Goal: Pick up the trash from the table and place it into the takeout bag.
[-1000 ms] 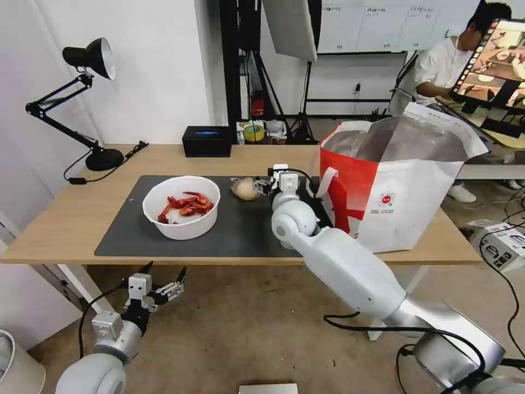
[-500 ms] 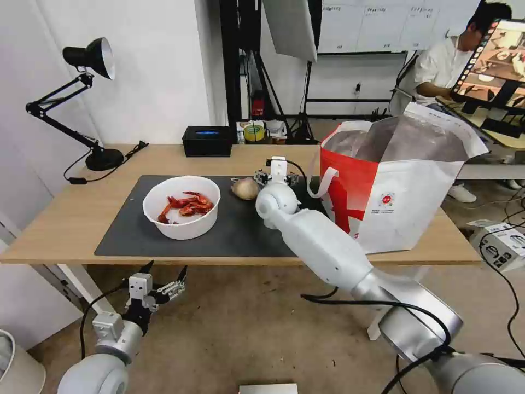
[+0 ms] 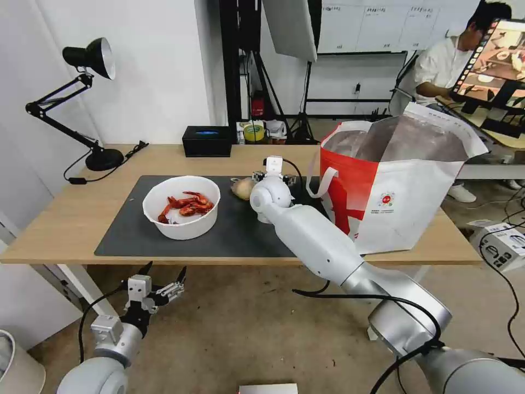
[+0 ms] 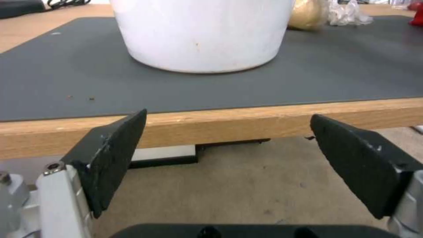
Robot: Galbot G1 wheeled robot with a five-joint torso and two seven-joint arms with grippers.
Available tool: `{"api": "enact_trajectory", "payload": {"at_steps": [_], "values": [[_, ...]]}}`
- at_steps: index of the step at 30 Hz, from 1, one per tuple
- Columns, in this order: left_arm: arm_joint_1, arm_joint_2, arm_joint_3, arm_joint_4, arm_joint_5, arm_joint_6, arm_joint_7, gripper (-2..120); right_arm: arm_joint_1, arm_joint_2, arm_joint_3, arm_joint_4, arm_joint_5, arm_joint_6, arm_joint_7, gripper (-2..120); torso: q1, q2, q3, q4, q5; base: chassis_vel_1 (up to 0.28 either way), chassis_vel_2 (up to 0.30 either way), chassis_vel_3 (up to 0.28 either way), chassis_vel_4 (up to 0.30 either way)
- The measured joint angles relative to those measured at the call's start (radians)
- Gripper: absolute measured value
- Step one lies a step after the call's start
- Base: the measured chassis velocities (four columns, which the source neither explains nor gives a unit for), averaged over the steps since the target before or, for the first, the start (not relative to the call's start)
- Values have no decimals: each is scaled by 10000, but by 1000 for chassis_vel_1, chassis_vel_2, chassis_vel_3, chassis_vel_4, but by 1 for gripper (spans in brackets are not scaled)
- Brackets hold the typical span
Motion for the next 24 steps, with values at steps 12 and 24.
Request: {"api": "enact_trajectory", "payload": {"at_steps": [12, 24], "values": [[18, 42, 21, 20, 22, -9, 8, 100, -398, -175, 109, 113, 13, -261, 217, 100, 0, 0, 0, 0, 1, 0, 0, 0, 0], [94, -17, 152, 40, 240, -99, 18, 100, -346, -354, 88, 9, 153, -506, -504, 100, 0, 0, 1, 0, 1, 0, 0, 0, 0]]}}
